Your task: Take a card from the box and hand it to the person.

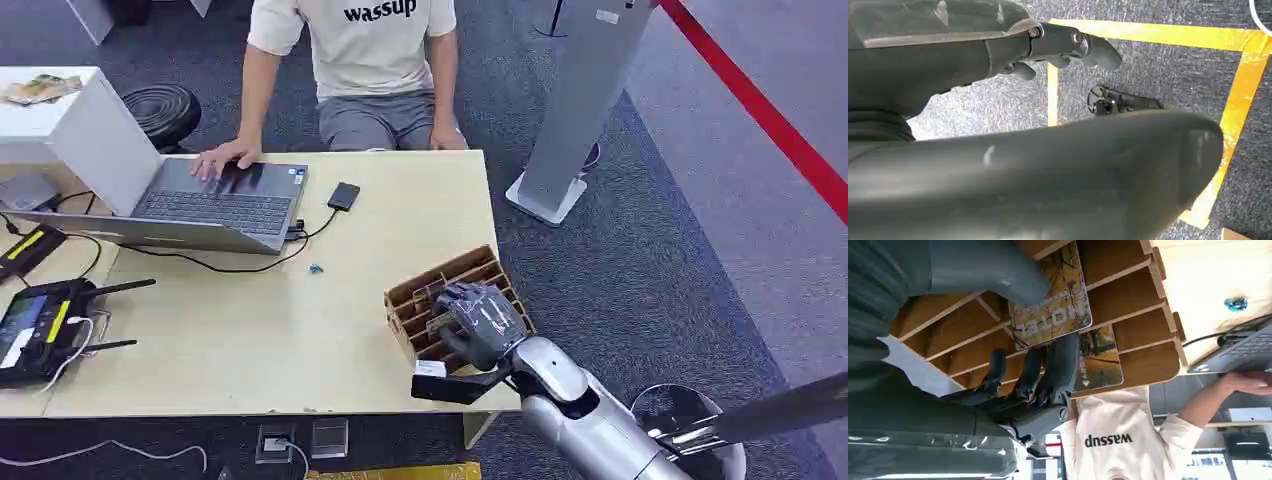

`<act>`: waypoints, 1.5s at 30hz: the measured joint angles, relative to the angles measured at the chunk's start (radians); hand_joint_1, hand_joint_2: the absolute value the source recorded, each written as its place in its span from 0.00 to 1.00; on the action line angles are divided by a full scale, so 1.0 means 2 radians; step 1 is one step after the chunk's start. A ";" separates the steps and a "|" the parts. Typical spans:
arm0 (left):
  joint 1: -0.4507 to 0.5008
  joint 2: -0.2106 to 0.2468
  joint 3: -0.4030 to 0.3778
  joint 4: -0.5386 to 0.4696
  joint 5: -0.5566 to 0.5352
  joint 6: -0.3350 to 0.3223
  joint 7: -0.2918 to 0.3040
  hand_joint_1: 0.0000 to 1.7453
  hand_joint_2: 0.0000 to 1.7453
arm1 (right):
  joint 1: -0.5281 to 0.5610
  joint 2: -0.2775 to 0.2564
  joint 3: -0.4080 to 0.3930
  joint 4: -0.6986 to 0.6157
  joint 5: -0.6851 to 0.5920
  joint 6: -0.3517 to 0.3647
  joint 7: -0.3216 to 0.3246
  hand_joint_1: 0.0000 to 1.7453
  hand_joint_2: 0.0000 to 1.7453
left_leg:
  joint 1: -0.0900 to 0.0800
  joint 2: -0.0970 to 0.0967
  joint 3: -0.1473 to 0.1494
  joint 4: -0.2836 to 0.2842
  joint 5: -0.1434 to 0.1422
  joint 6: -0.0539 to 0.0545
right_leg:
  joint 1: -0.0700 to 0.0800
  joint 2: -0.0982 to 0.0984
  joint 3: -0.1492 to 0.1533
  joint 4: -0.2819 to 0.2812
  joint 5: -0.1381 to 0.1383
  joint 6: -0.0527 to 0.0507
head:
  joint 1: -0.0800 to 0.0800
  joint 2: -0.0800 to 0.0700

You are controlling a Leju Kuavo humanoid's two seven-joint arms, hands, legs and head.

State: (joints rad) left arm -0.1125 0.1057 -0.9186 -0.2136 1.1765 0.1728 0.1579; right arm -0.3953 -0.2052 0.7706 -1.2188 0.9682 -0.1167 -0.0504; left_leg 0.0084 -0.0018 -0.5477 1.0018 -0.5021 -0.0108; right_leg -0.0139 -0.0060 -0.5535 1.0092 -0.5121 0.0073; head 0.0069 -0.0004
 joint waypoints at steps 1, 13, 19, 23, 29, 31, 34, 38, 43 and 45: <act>0.000 0.000 0.000 0.000 0.000 0.000 0.000 0.00 0.00 | 0.000 0.000 0.000 0.000 0.000 0.000 0.000 0.57 1.00 | 0.000 0.000 0.000 0.000 0.000 0.000 | 0.000 0.000 0.000 0.000 0.000 0.000 | 0.000 0.000; 0.000 0.000 0.000 0.000 0.009 0.016 0.006 0.00 0.00 | -0.002 -0.005 0.012 -0.013 0.000 0.000 -0.003 0.87 1.00 | 0.000 0.000 0.000 0.000 0.000 0.000 | 0.000 0.000 0.000 0.000 0.000 0.000 | 0.000 0.000; 0.001 -0.001 0.000 0.000 0.009 0.018 0.008 0.00 0.00 | -0.002 -0.008 0.020 -0.017 -0.002 -0.010 -0.004 0.88 1.00 | 0.000 0.000 0.000 0.000 0.000 0.000 | 0.000 0.000 0.000 0.000 0.000 0.000 | 0.000 0.000; 0.001 -0.001 0.000 0.000 0.008 0.014 0.008 0.00 0.00 | -0.002 -0.012 0.021 -0.021 -0.003 -0.019 0.000 0.90 1.00 | 0.000 0.000 0.000 0.000 0.000 0.000 | 0.000 0.000 0.000 0.000 0.000 0.000 | 0.000 0.000; 0.001 -0.001 0.000 0.000 0.004 0.008 0.009 0.00 0.00 | -0.002 -0.021 0.021 -0.032 -0.003 -0.026 0.008 1.00 1.00 | 0.000 0.000 0.000 0.000 0.000 0.000 | 0.000 0.000 0.000 0.000 0.000 0.000 | 0.000 0.000; 0.001 -0.001 0.000 0.000 0.003 0.008 0.010 0.00 0.00 | -0.001 -0.023 0.021 -0.036 -0.003 -0.031 0.010 1.00 1.00 | 0.000 0.000 0.000 0.000 0.000 0.000 | 0.000 0.000 0.000 0.000 0.000 0.000 | 0.000 0.000; 0.001 -0.001 0.000 0.000 0.003 0.008 0.012 0.00 0.00 | -0.001 -0.028 0.020 -0.043 0.001 -0.044 0.012 1.00 1.00 | 0.000 0.000 0.000 0.000 0.000 0.000 | 0.000 0.000 0.000 0.000 0.000 0.000 | 0.000 0.000; 0.001 -0.001 0.000 0.000 0.003 0.008 0.012 0.00 0.00 | -0.001 -0.035 0.014 -0.055 0.003 -0.066 0.013 1.00 1.00 | 0.000 0.000 0.000 0.000 0.000 0.000 | 0.000 0.000 0.000 0.000 0.000 0.000 | 0.000 0.000; 0.001 -0.001 0.000 0.000 0.003 0.008 0.012 0.00 0.00 | -0.006 -0.047 -0.007 -0.079 0.016 -0.100 0.013 1.00 1.00 | 0.000 0.000 0.000 0.000 0.000 0.000 | 0.000 0.000 0.000 0.000 0.000 0.000 | 0.000 0.000; 0.001 -0.001 0.000 0.000 0.003 0.008 0.011 0.00 0.00 | -0.011 -0.051 -0.017 -0.088 0.023 -0.111 0.013 1.00 1.00 | 0.000 0.000 0.000 0.000 0.000 0.000 | 0.000 0.000 0.000 0.000 0.000 0.000 | 0.000 0.000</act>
State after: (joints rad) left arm -0.1098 0.1038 -0.9186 -0.2140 1.1830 0.1884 0.1797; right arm -0.4164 -0.3082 0.7363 -1.3947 1.0140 -0.3392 -0.0248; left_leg 0.0083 -0.0019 -0.5471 1.0018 -0.5021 -0.0108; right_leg -0.0140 -0.0055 -0.5530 1.0092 -0.5120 0.0073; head 0.0072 -0.0004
